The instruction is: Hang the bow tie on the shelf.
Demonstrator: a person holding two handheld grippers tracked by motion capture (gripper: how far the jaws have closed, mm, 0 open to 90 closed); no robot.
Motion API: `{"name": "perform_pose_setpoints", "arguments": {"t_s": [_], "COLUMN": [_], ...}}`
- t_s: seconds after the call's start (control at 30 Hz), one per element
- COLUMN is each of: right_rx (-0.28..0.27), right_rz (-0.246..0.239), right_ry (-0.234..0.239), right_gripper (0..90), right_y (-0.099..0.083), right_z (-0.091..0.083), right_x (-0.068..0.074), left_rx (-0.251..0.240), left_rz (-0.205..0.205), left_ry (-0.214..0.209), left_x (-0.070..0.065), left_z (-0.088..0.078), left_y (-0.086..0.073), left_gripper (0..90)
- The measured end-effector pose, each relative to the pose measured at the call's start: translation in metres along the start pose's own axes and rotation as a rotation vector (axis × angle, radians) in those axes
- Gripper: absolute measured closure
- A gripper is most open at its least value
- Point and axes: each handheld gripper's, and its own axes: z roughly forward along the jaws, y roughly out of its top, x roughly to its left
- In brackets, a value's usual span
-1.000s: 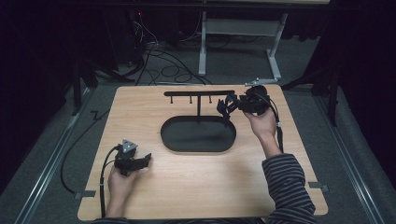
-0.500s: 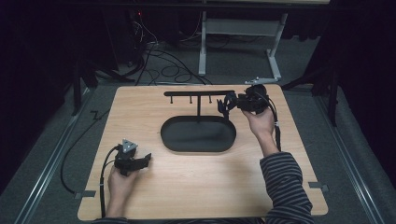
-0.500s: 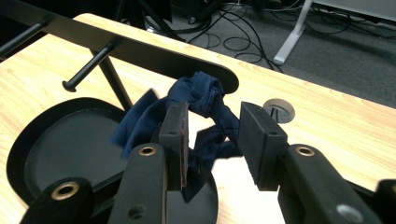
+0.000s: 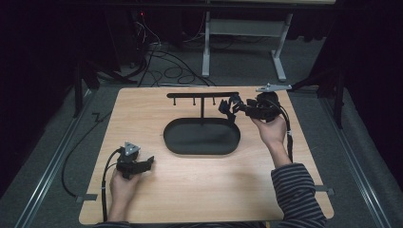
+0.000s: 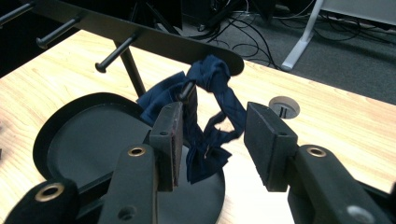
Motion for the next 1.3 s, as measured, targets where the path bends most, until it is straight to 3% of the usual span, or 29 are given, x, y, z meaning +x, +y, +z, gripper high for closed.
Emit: {"name": "perform_pose_setpoints", "arguments": {"t_s": [0.43,1.3], "right_rx": [-0.003,-0.040], "right_rz": [0.022,0.042], "right_ry": [0.006,0.040], "right_gripper": [56.8,55.7], "right_y": [-0.019,-0.054], "right_z": [-0.012,-0.042], "right_x": [-0.006,-0.001], "left_rx": [0.000,0.000], "left_rz": [0.000,0.001], "left_ry": [0.000,0.000], "left_x": [0.000,0.000], "left_z": [0.000,0.000], "left_y": [0.000,0.000], "left_gripper": [27.4,27.4]}}
